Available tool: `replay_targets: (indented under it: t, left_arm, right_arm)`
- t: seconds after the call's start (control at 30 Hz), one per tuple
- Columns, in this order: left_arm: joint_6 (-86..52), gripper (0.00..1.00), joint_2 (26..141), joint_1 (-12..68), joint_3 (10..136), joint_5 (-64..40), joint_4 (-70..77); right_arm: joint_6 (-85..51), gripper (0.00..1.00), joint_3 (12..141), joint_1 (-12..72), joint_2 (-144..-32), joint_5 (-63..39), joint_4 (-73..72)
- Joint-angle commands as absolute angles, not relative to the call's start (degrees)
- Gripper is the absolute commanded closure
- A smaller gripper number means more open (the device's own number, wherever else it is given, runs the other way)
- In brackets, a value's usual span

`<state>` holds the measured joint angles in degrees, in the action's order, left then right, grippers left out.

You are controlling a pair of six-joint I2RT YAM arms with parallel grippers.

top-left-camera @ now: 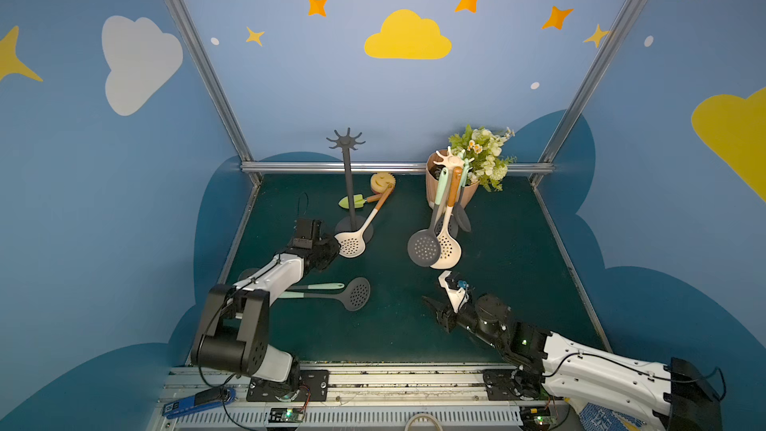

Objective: Hang the skimmer on the kitchen utensil rack
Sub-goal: Pick up the skimmer from the center of the board.

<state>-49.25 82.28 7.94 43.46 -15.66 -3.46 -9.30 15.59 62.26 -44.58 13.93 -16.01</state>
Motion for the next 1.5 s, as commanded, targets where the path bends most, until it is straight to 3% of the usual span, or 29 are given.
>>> replay_targets:
  t: [0.0, 0.43, 0.73, 1.13, 1.47]
  left_arm:
    - [-47.2, 0.96, 75.4, 8.1, 41.4, -16.2, -3.5]
    - [-49.3, 0.96, 51.6, 8.7, 31.4, -20.0, -6.3]
    - [-52.9, 0.96, 39.7, 8.7, 28.0, -26.2, -4.9]
    - [-57.2, 0.96, 30.5, 9.6, 24.8, -33.1, 0.2]
    - [-57.9, 0.96, 25.2, 11.6, 23.7, -33.3, 0.3]
  right_arm:
    - [-10.9, 0.45, 17.9, 62.1, -45.6, 14.1, -16.7]
    - [-21.2, 0.46, 26.3, 67.6, -51.5, 21.7, -22.9]
    - [-24.8, 0.45, 36.1, 71.7, -63.5, 26.9, -30.0]
    - [-26.7, 0.45, 51.7, 69.5, -80.5, 29.7, -34.5]
    - [-29.6, 0.47, 56.8, 64.2, -88.2, 26.3, -37.9]
